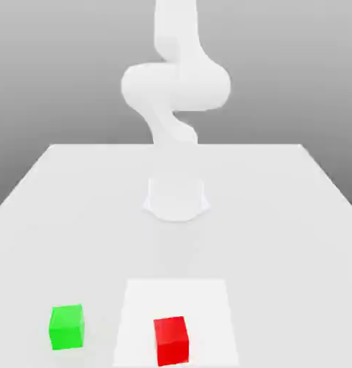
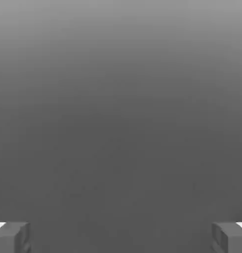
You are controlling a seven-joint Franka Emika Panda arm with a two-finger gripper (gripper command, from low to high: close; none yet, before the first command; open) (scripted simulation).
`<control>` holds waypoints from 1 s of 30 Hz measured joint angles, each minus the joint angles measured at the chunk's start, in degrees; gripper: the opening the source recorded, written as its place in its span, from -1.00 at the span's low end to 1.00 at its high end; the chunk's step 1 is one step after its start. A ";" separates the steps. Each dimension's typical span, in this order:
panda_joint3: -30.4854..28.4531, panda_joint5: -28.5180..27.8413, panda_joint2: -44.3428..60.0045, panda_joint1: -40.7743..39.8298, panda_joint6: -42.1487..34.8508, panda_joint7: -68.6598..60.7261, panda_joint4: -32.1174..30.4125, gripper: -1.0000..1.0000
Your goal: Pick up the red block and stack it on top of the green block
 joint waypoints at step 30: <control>-2.16 2.99 61.87 1.85 28.70 -12.11 -8.49 -1.00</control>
